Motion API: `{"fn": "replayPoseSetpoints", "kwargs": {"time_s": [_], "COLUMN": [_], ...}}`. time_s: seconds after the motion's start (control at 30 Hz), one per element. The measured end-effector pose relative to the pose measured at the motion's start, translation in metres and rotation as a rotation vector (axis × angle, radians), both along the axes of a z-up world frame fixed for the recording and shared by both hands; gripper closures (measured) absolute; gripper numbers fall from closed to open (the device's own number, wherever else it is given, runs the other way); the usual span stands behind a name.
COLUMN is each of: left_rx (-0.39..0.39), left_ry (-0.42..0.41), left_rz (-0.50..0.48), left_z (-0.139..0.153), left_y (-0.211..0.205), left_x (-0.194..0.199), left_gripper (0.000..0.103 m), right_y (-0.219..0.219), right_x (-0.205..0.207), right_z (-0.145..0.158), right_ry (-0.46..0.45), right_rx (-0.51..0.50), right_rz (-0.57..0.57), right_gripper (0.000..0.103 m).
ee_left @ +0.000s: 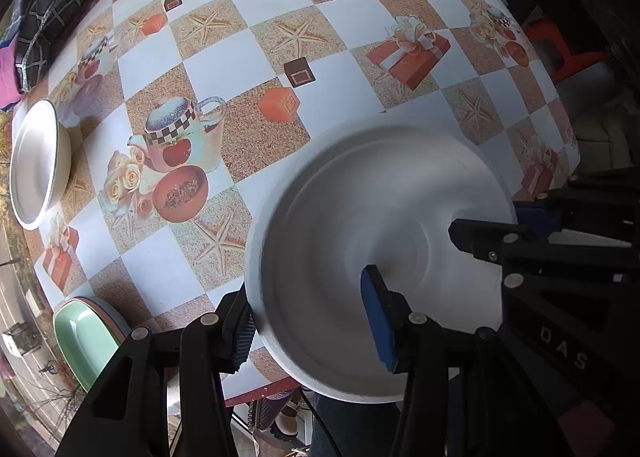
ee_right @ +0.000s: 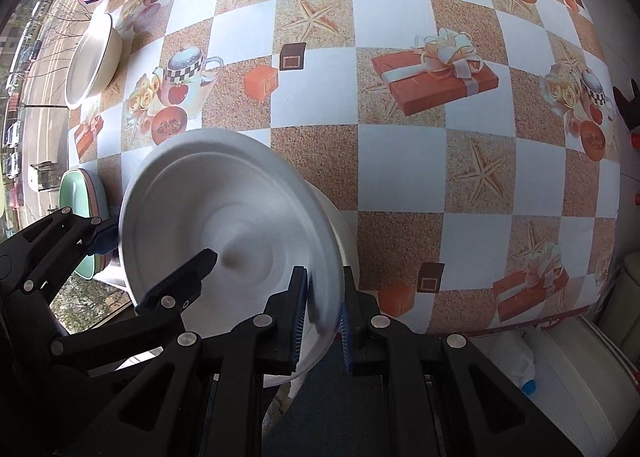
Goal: Organize plates and bowls
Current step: 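Carry the second bowl onto the first white bowl and release, then move both tools to a third white bowl and grasp its rim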
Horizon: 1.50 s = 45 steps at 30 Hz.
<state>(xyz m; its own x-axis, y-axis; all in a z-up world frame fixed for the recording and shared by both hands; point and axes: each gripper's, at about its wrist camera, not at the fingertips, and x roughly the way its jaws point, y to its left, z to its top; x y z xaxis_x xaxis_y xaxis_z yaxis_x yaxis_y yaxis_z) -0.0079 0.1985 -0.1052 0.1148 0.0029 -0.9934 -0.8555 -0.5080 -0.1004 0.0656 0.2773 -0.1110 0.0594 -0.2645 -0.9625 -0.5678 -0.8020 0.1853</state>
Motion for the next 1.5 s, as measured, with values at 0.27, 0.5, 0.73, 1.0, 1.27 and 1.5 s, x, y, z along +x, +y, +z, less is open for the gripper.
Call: {"fn": "replayPoseSetpoints", "kwargs": {"time_s": [0.27, 0.5, 0.73, 1.0, 1.27, 1.5], "left_rx": [-0.007, 0.006, 0.003, 0.028, 0.090, 0.117], "left_ry": [-0.042, -0.031, -0.061, -0.034, -0.020, 0.018], "left_rz": [0.010, 0.115, 0.302, 0.445, 0.417, 0.444], "left_z": [-0.007, -0.007, -0.013, -0.005, 0.017, 0.031], "left_y": [-0.003, -0.020, -0.052, -0.082, -0.083, -0.093], "left_x": [0.002, -0.021, -0.057, -0.087, -0.093, -0.097], "left_gripper": [0.043, 0.028, 0.024, 0.015, 0.015, 0.015], "right_y": [-0.001, 0.009, 0.023, 0.033, 0.021, 0.011], "right_x": [0.002, 0.001, -0.007, -0.038, -0.067, -0.072], "right_z": [-0.013, -0.008, 0.006, 0.021, 0.027, 0.024], "right_ry": [-0.033, -0.044, 0.003, 0.032, 0.046, 0.051], "right_rx": [-0.025, 0.010, 0.058, 0.105, 0.112, 0.107], "right_rz": [-0.023, -0.044, -0.072, -0.039, 0.028, 0.047], "right_gripper": [0.087, 0.086, 0.008, 0.008, 0.008, 0.008]}}
